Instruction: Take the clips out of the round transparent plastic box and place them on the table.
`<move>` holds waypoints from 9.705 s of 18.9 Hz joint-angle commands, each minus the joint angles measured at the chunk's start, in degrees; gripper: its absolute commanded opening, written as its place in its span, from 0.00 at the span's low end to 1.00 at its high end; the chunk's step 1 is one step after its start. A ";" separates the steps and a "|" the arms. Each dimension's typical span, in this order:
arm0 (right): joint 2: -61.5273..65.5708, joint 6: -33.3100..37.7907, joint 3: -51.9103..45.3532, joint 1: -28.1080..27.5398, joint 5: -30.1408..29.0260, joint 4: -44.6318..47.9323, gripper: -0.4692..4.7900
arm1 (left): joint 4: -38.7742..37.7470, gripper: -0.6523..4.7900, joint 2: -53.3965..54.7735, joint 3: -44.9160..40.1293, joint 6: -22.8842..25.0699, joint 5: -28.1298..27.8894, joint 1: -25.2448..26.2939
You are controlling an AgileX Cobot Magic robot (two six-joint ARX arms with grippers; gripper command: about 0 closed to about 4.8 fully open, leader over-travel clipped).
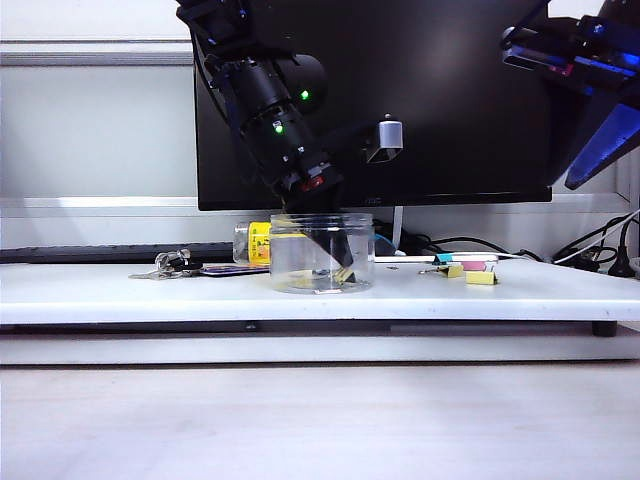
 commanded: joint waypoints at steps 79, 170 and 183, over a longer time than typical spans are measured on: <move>-29.51 -2.62 -8.83 -11.23 -14.34 9.20 0.29 | 0.02 0.27 -50.10 0.52 -31.15 -1.79 12.94; -66.34 -1.27 -59.78 -11.26 -4.02 34.38 0.09 | 48.09 0.11 -116.19 -113.09 -46.88 -21.33 12.83; -70.62 -1.27 -59.76 -15.34 -4.04 34.38 0.09 | 47.43 0.11 -120.96 -113.09 -46.90 -21.14 14.88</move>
